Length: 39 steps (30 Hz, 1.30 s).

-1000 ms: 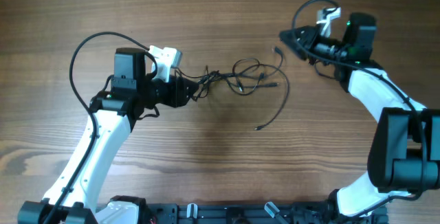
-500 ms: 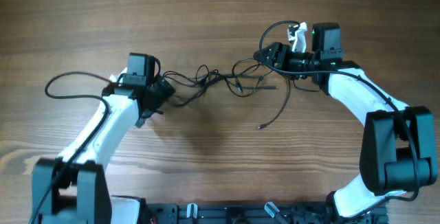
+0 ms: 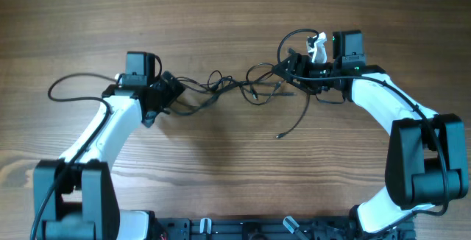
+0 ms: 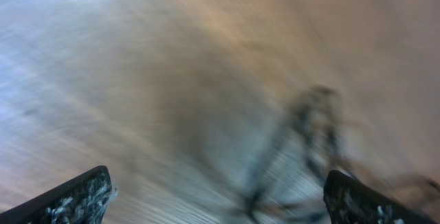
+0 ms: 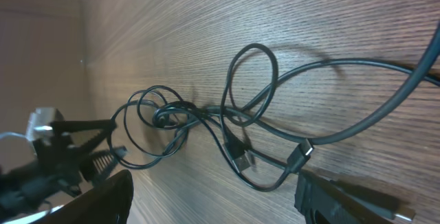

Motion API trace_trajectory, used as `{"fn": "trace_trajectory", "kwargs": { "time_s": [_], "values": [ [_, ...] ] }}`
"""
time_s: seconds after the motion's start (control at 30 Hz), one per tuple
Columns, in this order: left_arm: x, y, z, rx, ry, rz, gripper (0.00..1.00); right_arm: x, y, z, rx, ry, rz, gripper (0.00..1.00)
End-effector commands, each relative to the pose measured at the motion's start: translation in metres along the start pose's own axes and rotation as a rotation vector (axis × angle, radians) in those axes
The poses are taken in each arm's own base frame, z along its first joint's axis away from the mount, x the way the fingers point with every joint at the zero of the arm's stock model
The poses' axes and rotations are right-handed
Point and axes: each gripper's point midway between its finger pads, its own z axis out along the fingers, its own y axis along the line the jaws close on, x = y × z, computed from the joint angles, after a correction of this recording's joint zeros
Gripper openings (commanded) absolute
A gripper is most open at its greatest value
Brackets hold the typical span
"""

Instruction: Untangle cables

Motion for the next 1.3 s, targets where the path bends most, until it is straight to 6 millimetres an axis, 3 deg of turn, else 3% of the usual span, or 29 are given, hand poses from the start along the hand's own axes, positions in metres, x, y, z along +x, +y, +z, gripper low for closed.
{"fn": "trace_trajectory", "kwargs": {
  "time_s": [0.0,0.1,0.23,0.3,0.37,0.47,0.5,0.57,0.67,0.93,1.0,1.07,1.1,1.2,1.27],
  "values": [
    [-0.021,-0.051,-0.051,0.206,-0.08,0.177,1.0,0.002,0.012,-0.004,-0.028,0.005,-0.033,0.78],
    [-0.009,-0.037,-0.053,0.16,-0.029,0.146,0.96,0.002,0.012,-0.004,-0.028,0.005,-0.032,0.77],
    [0.013,-0.016,-0.051,0.074,0.065,0.087,0.64,0.002,0.011,-0.004,-0.027,0.007,-0.03,0.78],
    [0.016,-0.016,-0.05,0.072,0.071,0.111,0.49,0.002,0.011,-0.004,-0.027,0.007,-0.03,0.78],
    [0.014,-0.018,-0.05,0.076,0.057,0.167,0.4,0.003,0.011,-0.004,-0.026,0.009,-0.028,0.78],
    [-0.001,-0.041,-0.052,0.152,-0.041,0.457,0.45,0.005,0.01,-0.004,-0.021,0.016,-0.02,0.78],
    [-0.005,-0.047,-0.053,0.17,-0.066,0.482,0.38,0.005,0.01,-0.004,-0.02,0.018,-0.017,0.78],
    [-0.007,-0.05,-0.053,0.187,-0.068,0.388,0.34,0.007,0.009,-0.004,-0.017,0.023,-0.015,0.78],
    [0.006,-0.048,-0.042,0.186,0.018,0.265,0.46,0.008,0.008,-0.004,-0.012,0.025,-0.015,0.77],
    [0.044,-0.031,0.023,0.058,0.193,0.272,0.46,0.015,0.004,-0.005,0.002,0.051,-0.005,0.78],
    [0.049,-0.025,0.037,0.031,0.219,0.261,0.42,0.016,0.003,-0.005,0.004,0.055,-0.002,0.78],
    [0.049,-0.025,0.043,0.029,0.221,0.261,0.1,0.018,0.002,-0.005,0.007,0.063,0.007,0.77],
    [0.045,-0.03,0.043,0.051,0.202,0.264,0.04,0.02,0.001,-0.005,0.011,0.071,0.016,0.77],
    [0.035,-0.066,0.024,0.194,0.171,0.278,0.04,0.023,0.001,-0.005,0.013,0.083,0.026,0.76],
    [0.026,-0.091,0.0,0.285,0.136,0.296,0.04,0.027,0.003,-0.01,0.017,0.091,0.01,0.75]
  ]
}}
